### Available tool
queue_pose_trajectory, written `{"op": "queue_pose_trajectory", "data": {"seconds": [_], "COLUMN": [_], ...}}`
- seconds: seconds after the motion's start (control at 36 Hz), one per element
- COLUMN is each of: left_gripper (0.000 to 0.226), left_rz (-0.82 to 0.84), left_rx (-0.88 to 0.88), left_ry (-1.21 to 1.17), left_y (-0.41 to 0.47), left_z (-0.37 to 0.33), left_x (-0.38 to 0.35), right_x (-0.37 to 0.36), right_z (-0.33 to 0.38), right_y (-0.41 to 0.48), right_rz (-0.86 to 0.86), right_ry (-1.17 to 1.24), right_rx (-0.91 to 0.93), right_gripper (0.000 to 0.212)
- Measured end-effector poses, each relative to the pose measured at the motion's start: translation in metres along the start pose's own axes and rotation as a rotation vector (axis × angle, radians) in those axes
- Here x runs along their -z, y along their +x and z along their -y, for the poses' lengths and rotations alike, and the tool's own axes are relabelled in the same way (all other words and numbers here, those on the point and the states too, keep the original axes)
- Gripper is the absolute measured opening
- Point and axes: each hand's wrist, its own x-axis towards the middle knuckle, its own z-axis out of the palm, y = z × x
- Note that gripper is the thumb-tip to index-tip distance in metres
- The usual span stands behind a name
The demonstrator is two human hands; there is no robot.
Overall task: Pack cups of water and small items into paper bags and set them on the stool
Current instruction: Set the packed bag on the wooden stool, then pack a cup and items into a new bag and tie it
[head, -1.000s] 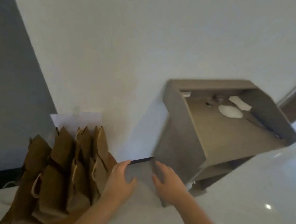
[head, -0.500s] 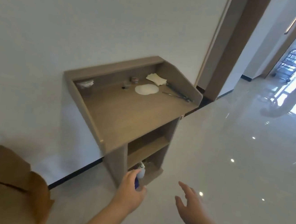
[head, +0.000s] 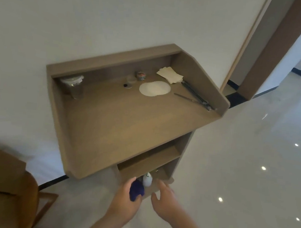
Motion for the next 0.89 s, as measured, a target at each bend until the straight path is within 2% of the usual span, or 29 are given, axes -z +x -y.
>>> {"op": "queue_pose_trajectory", "data": {"seconds": [0.11,0.28,0.44,0.56,0.67,0.81,0.89], "left_gripper": [0.074,0.074,0.073,0.065,0.059,0.082,0.076], "left_rz": [-0.048,-0.129,-0.275,-0.348,-0.431,-0.475,-0.489], "left_rx": [0.040,0.136,0.218,0.190,0.121,0.188,0.216], "left_ry": [-0.038,-0.125,-0.110,0.031,0.346,0.467,0.491], "left_y": [0.040,0.093,0.140,0.169,0.204,0.259,0.280], "left_z": [0.002,0.008,0.024,0.042,0.054,0.080,0.104], "left_x": [-0.027,-0.066,-0.106,-0.132,-0.148,-0.155,-0.158], "right_x": [0.005,0.004,-0.009,-0.018,-0.031,-0.050,-0.055], "right_z": [-0.011,-0.039,-0.080,-0.100,-0.111,-0.110,-0.109], "right_y": [0.062,0.143,0.197,0.236,0.281,0.331,0.357], "right_rz": [0.059,0.121,0.146,0.043,-0.065,-0.084,-0.085], "right_ry": [-0.008,-0.056,-0.179,-0.269,-0.331,-0.159,-0.101], "right_rx": [-0.005,0.027,0.157,0.282,0.393,0.365,0.282], "right_gripper": [0.049,0.057,0.060,0.050,0.052,0.053,0.049]}}
